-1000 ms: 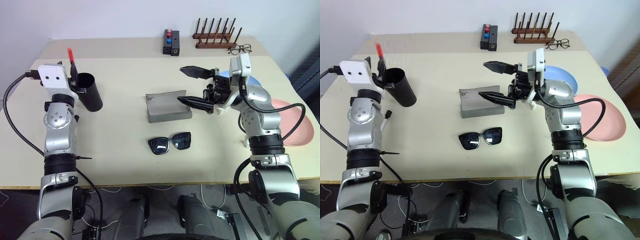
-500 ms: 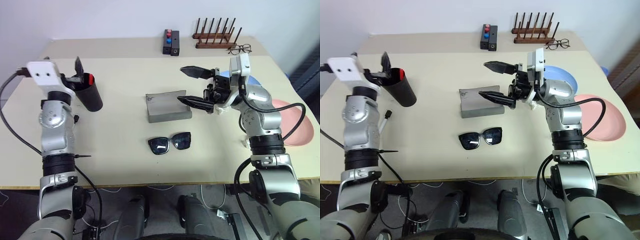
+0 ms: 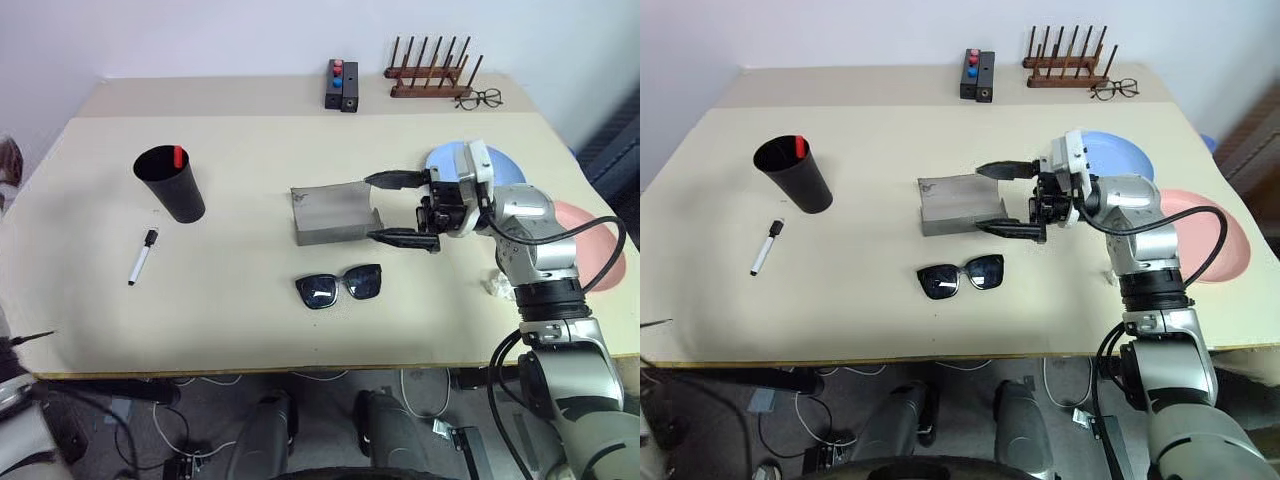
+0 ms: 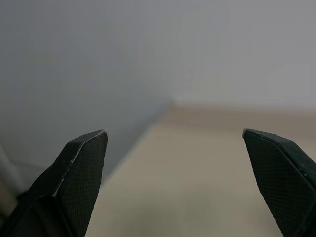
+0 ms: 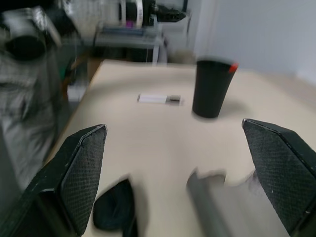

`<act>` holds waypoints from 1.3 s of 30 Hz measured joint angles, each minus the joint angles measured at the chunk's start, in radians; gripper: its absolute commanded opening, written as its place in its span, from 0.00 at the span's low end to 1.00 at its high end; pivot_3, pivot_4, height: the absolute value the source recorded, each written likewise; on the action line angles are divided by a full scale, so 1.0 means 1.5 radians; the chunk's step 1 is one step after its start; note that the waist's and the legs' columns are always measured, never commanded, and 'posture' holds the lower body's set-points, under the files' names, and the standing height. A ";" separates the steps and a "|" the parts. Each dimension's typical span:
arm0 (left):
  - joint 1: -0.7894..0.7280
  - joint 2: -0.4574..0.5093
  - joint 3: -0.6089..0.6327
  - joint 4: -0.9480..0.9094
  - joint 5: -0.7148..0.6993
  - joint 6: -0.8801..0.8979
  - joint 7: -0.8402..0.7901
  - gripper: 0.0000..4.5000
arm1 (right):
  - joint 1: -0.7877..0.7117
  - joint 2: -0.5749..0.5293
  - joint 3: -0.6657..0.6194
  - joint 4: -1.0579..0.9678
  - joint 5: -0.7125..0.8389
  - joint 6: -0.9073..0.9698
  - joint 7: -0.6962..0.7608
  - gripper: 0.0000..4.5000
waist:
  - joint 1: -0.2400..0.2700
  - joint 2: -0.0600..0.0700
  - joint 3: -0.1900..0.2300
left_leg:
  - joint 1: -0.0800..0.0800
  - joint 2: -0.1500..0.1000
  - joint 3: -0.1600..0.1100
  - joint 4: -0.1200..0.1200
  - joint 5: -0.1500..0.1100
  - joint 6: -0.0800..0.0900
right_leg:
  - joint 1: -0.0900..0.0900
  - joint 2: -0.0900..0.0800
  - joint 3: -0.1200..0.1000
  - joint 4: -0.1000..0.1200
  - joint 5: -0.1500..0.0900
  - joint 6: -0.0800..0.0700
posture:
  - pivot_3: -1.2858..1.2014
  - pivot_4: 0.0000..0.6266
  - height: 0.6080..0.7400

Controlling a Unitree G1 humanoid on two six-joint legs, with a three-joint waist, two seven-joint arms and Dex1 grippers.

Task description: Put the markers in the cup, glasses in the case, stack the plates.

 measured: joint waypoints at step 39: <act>-0.061 -0.027 -0.288 -0.082 0.049 0.403 -0.080 0.82 | 0.016 -0.013 0.033 0.003 -0.051 -0.029 0.015 1.00 | 0.005 -0.001 0.000 | 0.001 0.000 0.000 0.000 0.000 -0.001 | 0.000 0.000 0.000 0.001 0.000 0.000 | 0.52 0.24 1.00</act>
